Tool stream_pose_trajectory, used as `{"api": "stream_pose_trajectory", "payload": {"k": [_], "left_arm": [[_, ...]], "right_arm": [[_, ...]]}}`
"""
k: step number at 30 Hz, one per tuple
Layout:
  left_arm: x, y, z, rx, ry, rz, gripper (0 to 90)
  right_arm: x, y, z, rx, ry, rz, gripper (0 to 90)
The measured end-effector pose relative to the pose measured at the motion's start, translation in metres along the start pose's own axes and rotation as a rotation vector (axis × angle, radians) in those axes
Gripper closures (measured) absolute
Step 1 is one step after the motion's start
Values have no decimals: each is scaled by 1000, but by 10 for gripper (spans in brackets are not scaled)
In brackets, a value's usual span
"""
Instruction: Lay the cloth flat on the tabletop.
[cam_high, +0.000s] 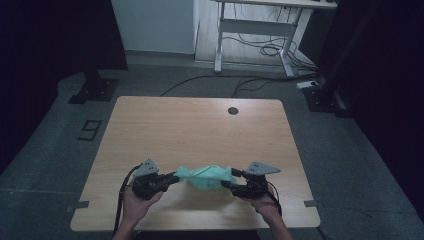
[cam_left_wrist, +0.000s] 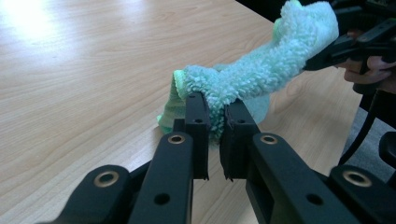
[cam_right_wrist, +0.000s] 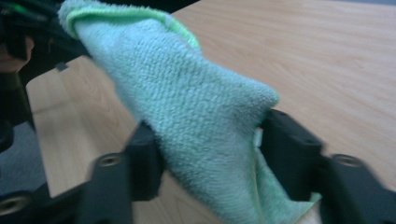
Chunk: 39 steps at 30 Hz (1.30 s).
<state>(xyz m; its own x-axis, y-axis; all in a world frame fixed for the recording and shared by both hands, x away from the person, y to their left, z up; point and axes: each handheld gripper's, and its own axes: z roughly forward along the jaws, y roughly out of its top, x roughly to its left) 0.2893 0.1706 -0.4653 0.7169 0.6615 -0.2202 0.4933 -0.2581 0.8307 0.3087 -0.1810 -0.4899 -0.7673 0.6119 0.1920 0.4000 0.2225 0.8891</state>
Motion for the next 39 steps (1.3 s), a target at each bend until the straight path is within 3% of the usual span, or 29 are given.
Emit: {"api": "stream_pose_trajectory", "payload": {"k": [5,10,13,15,16,17,18,19,21,23,25,30,33,39], "left_arm": [[-5,8,-9,-29,-7,12,832],[-8,28,-25,-84,-20,28,829],[0,38,-12,-45,9,28,824],[17,42,10,9,28,-2,817],[30,42,27,38,25,-38,814],[37,42,36,55,38,-52,792],[45,42,48,83,56,-61,771],[52,41,59,109,65,-76,732],[62,39,74,130,87,-104,588],[68,39,78,110,130,-114,414],[69,37,73,67,143,-120,316],[62,34,52,2,129,-111,234],[53,30,46,8,118,-88,236],[43,11,51,54,105,-110,273]], "right_arm": [[10,7,-6,23,7,-37,656],[24,32,-26,-31,35,-58,644],[23,43,-26,-48,11,-71,614],[8,47,-10,-14,-16,-56,581],[-4,46,2,18,-29,-36,564],[-23,43,19,58,-40,18,536],[-32,40,29,79,-69,37,511],[-42,36,41,117,-129,31,471],[-56,28,60,167,-210,37,389],[-64,25,68,168,-278,47,294],[-66,27,63,130,-286,66,268],[-59,31,43,52,-290,63,268],[-49,27,34,38,-268,46,277],[-37,7,35,75,-221,44,306]]}}
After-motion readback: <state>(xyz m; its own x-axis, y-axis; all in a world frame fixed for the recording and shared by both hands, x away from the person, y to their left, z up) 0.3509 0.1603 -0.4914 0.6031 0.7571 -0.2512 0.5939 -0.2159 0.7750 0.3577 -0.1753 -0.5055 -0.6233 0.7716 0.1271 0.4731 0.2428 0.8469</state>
